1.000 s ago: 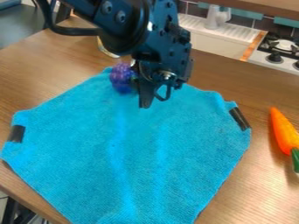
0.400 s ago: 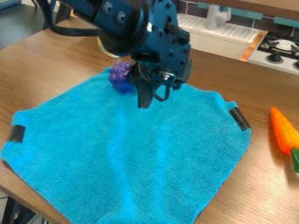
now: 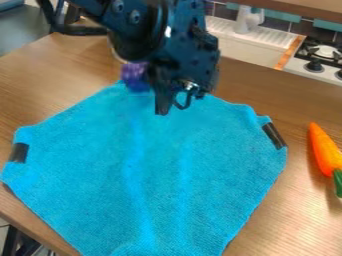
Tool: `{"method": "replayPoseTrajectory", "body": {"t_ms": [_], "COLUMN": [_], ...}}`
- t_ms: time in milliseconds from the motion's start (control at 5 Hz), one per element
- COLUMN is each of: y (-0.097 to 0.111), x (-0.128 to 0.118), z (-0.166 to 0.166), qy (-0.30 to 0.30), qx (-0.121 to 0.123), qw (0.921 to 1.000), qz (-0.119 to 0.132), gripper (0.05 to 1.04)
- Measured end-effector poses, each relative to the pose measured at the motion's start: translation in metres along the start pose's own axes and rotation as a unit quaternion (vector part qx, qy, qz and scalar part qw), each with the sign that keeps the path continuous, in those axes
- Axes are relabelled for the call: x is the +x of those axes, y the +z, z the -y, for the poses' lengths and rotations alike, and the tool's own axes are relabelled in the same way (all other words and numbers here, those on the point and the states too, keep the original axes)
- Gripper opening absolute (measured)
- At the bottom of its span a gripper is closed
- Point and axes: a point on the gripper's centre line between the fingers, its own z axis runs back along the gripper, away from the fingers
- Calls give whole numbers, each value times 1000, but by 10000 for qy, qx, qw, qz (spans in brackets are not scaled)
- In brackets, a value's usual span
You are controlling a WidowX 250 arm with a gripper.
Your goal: Move the object to the left side of the table
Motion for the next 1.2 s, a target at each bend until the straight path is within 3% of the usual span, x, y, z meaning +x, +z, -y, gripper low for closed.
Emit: {"method": "replayPoseTrajectory", "body": {"t_ms": [200, 400, 800, 1200], "y": [18, 23, -7, -30], "x": [-2, -14, -61, -97], "z": [-21, -33, -27, -12], "qy": [135, 344, 958, 1117], "qx": [519, 659, 54, -216], "qw": [9985, 9969, 9880, 9831], "qz": [-116, -274, -1209, -1432], "gripper": [92, 92, 92, 92]}}
